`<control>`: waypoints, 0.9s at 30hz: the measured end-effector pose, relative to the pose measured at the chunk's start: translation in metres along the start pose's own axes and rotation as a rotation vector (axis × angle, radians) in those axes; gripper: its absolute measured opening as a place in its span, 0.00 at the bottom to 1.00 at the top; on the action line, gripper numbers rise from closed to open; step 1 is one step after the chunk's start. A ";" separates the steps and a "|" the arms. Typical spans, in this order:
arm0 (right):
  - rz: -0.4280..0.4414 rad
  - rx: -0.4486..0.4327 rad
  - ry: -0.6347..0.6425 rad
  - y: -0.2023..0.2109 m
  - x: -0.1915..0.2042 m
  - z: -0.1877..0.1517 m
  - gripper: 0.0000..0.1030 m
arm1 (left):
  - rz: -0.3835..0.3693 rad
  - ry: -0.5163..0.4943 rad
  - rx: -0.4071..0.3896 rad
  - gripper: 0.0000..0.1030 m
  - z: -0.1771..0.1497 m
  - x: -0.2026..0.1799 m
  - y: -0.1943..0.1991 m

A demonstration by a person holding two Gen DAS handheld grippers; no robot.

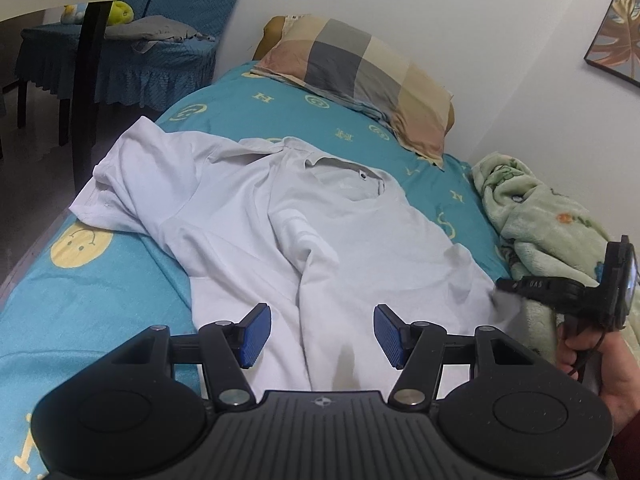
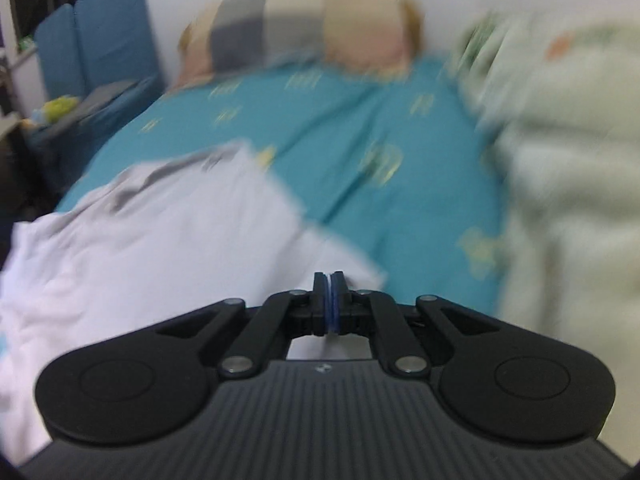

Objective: Fold clothes

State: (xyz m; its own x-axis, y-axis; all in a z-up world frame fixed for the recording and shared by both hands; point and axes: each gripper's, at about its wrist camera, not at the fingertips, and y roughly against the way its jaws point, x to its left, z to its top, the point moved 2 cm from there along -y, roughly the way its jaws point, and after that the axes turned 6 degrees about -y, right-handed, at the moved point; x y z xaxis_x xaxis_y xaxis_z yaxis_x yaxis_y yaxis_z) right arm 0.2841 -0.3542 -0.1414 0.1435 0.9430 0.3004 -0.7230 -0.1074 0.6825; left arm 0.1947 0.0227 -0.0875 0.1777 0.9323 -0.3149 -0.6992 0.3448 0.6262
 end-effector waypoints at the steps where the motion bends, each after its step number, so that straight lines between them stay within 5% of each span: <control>1: 0.054 0.007 -0.046 0.001 -0.002 0.002 0.07 | 0.001 0.004 0.000 0.58 0.000 0.001 0.000; 4: 0.163 -0.039 -0.134 0.017 -0.008 0.013 0.10 | -0.003 0.012 -0.003 0.58 0.000 0.002 0.001; 5: 0.184 -0.056 -0.155 0.022 -0.010 0.016 0.17 | -0.005 0.012 -0.005 0.58 0.001 0.002 0.001; 8: 0.215 -0.097 -0.221 0.033 -0.020 0.021 0.60 | -0.013 0.015 -0.002 0.58 0.001 0.001 0.000; 10: 0.212 -0.096 -0.265 0.034 -0.028 0.023 0.61 | -0.016 0.016 0.000 0.58 0.000 0.000 -0.001; 15: 0.033 -0.020 -0.294 0.020 -0.038 0.018 0.61 | -0.016 0.027 0.006 0.58 -0.001 0.001 -0.003; 22: -0.087 0.051 -0.232 -0.022 -0.039 0.006 0.58 | -0.017 0.024 0.013 0.58 -0.002 0.001 -0.008; 23: -0.093 0.074 -0.217 -0.031 -0.039 0.003 0.41 | -0.018 0.024 0.013 0.58 -0.002 0.001 -0.008; 24: -0.105 0.103 -0.201 -0.039 -0.038 0.000 0.10 | -0.018 0.025 0.012 0.58 -0.002 0.001 -0.009; 27: -0.169 0.092 -0.135 -0.043 -0.031 0.004 0.06 | -0.026 0.028 0.002 0.58 -0.001 0.000 -0.007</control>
State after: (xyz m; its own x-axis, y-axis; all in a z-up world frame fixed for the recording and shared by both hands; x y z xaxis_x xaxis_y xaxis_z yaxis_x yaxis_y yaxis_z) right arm 0.3133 -0.3798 -0.1769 0.3513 0.8998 0.2587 -0.6170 0.0147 0.7868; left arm 0.1988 0.0204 -0.0932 0.1763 0.9195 -0.3512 -0.6930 0.3693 0.6191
